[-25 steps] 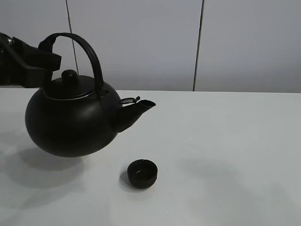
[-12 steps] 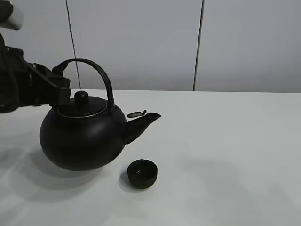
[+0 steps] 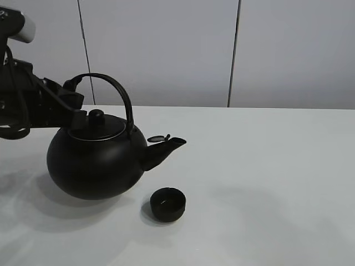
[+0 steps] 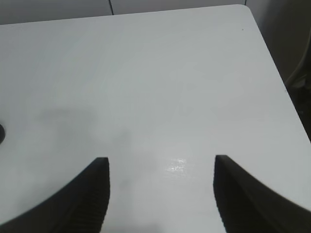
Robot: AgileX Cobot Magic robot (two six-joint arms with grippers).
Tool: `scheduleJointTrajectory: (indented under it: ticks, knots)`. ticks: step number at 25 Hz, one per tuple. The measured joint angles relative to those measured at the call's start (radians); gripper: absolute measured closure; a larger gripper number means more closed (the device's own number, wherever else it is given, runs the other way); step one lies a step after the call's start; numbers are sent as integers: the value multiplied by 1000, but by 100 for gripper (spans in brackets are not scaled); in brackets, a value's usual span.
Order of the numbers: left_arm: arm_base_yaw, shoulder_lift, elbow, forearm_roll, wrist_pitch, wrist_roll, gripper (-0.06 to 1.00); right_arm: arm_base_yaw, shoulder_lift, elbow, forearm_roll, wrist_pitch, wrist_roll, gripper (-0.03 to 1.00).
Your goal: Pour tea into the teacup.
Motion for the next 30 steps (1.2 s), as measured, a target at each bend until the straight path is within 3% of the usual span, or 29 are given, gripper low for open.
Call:
scheduleJointTrajectory:
  ticks: [22, 30]
  knots:
    - [0, 0, 0, -21, 0, 93, 83, 0, 0, 0, 0, 0, 0, 54]
    - [3, 0, 90, -28, -155, 96, 83, 0, 0, 0, 0, 0, 0, 54]
